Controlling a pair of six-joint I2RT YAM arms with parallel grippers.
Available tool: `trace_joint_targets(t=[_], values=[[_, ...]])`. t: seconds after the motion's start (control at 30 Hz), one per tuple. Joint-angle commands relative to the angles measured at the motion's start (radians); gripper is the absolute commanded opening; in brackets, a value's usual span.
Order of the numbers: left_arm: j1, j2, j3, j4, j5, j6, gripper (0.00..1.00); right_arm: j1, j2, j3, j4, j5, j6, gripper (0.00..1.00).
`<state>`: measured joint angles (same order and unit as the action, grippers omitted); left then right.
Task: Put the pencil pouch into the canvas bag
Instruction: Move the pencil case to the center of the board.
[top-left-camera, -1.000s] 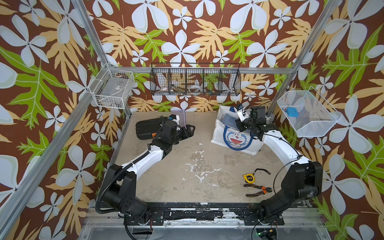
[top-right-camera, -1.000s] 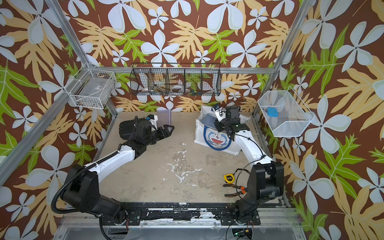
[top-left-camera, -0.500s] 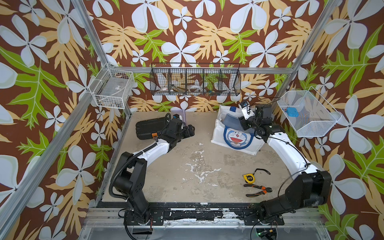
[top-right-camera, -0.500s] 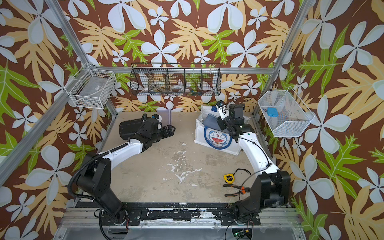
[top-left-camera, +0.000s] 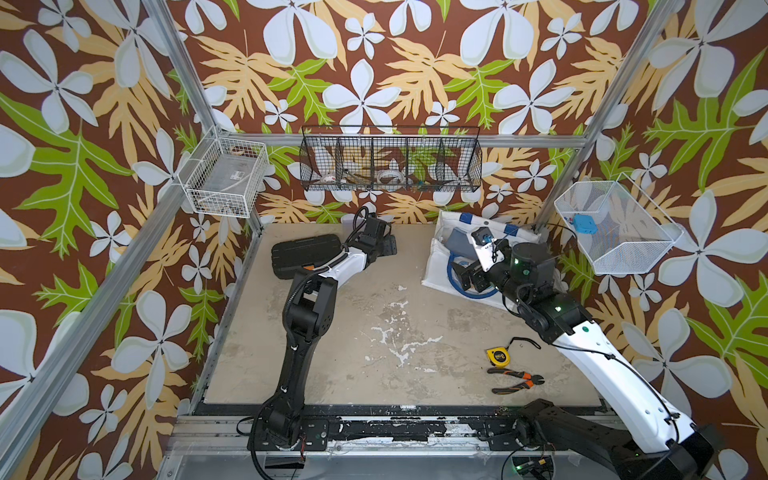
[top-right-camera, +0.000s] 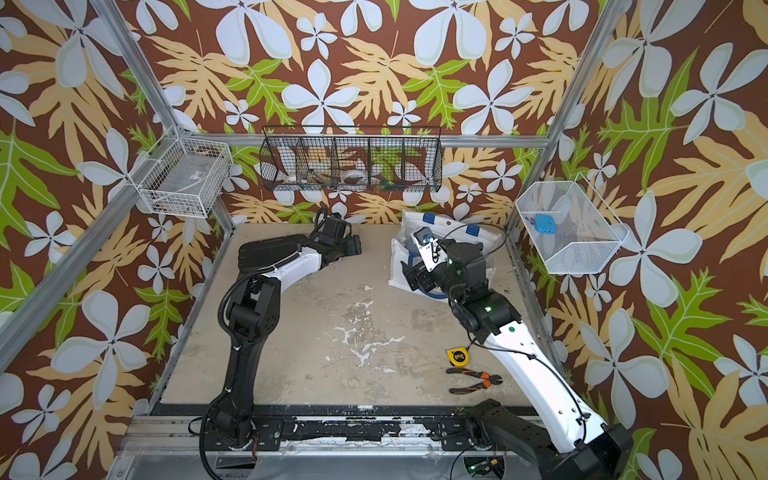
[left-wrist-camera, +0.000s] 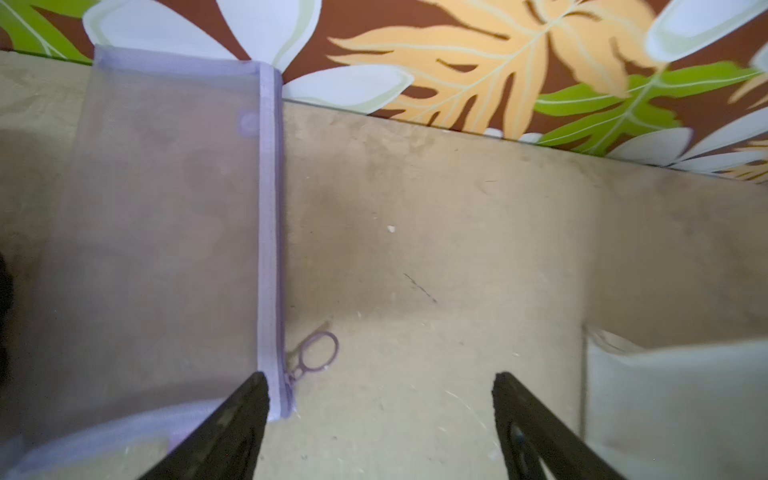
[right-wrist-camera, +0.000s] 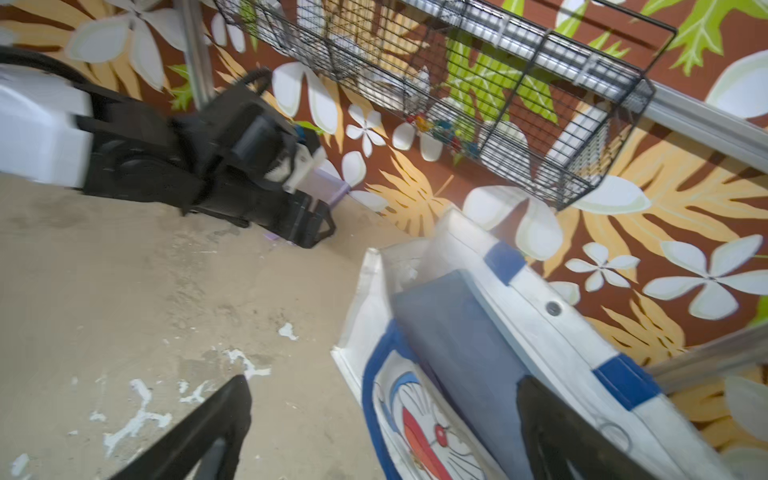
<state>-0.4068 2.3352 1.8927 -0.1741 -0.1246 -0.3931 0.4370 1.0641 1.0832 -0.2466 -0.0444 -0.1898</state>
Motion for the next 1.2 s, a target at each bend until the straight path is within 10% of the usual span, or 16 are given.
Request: trace_joint_targets(t=[0.0, 0.47, 1.17], values=[[0.005, 0.062, 0.074, -0.086, -0.069, 0.051, 0.86, 0.029, -0.039, -0.05, 0.037, 0.042, 0.06, 1.0], [0.024, 0.167, 0.117, -0.155, -0.033, 0.079, 0.86, 0.048, -0.116, -0.103, 0.075, 0.041, 0.062, 1.0], [-0.228, -0.524, -0.937, 0.137, 0.061, -0.214, 0.84, 0.046, -0.226, -0.196, 0.072, 0.016, 0.098, 1.0]])
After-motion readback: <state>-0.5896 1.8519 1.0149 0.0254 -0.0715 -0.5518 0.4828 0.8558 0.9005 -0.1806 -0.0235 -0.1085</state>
